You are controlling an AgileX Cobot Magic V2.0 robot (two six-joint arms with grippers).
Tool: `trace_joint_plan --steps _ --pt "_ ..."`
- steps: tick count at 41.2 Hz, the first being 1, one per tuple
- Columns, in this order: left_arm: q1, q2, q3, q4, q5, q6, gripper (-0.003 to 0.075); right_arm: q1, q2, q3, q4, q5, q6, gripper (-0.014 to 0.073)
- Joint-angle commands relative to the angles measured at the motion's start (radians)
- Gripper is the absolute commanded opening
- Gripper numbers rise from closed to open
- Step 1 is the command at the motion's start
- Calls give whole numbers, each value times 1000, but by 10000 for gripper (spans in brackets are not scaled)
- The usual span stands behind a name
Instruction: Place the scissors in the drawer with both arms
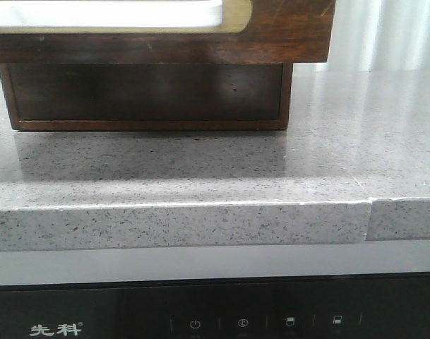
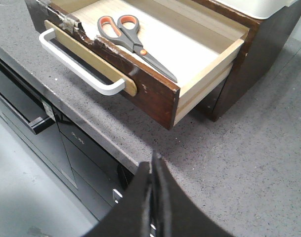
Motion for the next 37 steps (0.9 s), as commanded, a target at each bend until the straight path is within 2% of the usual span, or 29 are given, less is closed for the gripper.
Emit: trace_joint_plan --steps 1,34,37 --pt "1 -21 24 -10 -93 -9 -20 -1 4 -21 -4 -77 3 -116" --pt "1 -19 24 -10 -93 -9 -20 -1 -2 -12 -4 -82 3 -116" --pt "1 -19 24 -10 -93 -9 -20 -42 -25 22 -8 -104 -4 -116"
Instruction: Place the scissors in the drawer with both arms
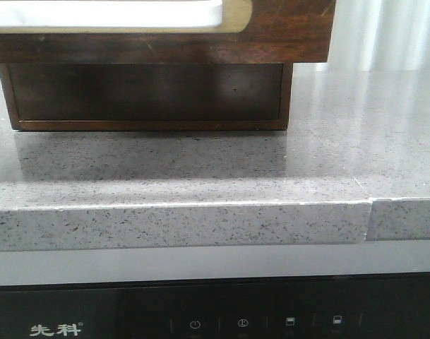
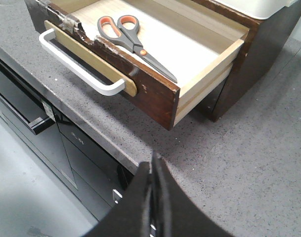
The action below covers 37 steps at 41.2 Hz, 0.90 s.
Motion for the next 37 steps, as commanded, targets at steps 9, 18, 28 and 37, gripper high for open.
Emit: trace_joint_plan --steps 9,18,28,37 --pt "1 -19 24 -10 -91 -9 -20 -314 -192 292 -19 -403 -7 -116" --pt "1 -19 24 -10 -91 -9 -20 -552 -419 647 -19 -729 -7 -116" --pt "1 -19 24 -10 -91 -9 -20 -636 -571 945 -19 -902 -7 -116" --pt "1 -19 24 -10 -91 -9 -20 -635 -594 1050 -18 -987 -6 -116"
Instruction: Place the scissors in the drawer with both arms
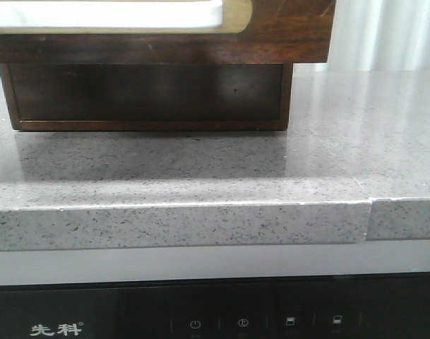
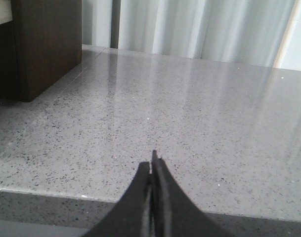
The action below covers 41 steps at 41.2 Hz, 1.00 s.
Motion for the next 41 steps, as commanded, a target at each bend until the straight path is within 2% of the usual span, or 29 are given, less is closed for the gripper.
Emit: trace_joint_plan --steps 1,20,28,41 --pt "1 -19 24 -10 -90 -9 -20 -7 -17 2 -10 -124 -4 -116" --pt "1 -19 24 -10 -90 -9 -20 -7 -17 2 -10 -161 -4 -116" --pt "1 -19 24 -10 -90 -9 -20 -7 -17 2 -11 -162 113 -116" --pt "1 -19 24 -10 -90 -9 -20 -7 -17 2 -11 -160 113 -116"
